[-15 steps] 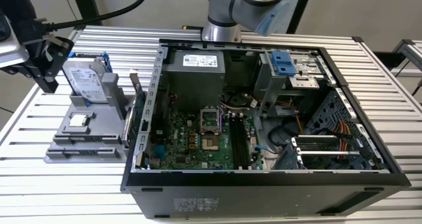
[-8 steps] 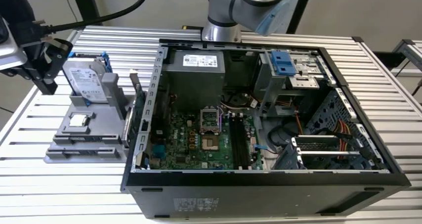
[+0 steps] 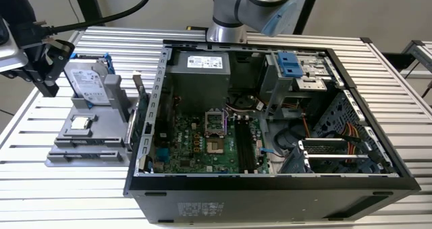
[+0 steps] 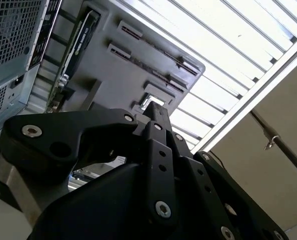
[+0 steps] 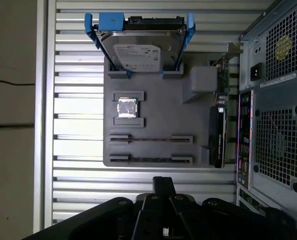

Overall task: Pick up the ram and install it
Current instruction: 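Pick up the ram and move it above insertion slot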

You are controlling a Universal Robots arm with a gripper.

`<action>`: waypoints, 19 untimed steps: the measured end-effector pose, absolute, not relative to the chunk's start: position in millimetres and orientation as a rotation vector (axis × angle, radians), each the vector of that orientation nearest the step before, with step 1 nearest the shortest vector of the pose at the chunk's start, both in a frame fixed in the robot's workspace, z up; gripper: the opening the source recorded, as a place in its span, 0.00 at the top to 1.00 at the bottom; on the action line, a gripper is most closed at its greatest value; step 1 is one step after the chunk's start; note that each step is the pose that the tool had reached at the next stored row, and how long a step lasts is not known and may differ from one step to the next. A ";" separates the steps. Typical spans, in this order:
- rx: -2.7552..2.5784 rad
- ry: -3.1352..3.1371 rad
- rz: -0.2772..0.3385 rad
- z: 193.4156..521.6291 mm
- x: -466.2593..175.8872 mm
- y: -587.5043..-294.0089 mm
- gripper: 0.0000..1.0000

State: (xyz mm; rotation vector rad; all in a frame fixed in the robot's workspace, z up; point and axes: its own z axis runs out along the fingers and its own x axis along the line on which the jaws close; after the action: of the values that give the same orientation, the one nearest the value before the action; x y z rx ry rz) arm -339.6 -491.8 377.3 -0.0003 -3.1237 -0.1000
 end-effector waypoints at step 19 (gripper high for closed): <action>0.054 -3.122 -0.097 377.3 -339.9 -491.6 1.00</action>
State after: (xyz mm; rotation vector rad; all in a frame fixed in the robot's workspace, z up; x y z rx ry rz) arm -339.9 -491.6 377.3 0.0542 -3.1223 -0.0975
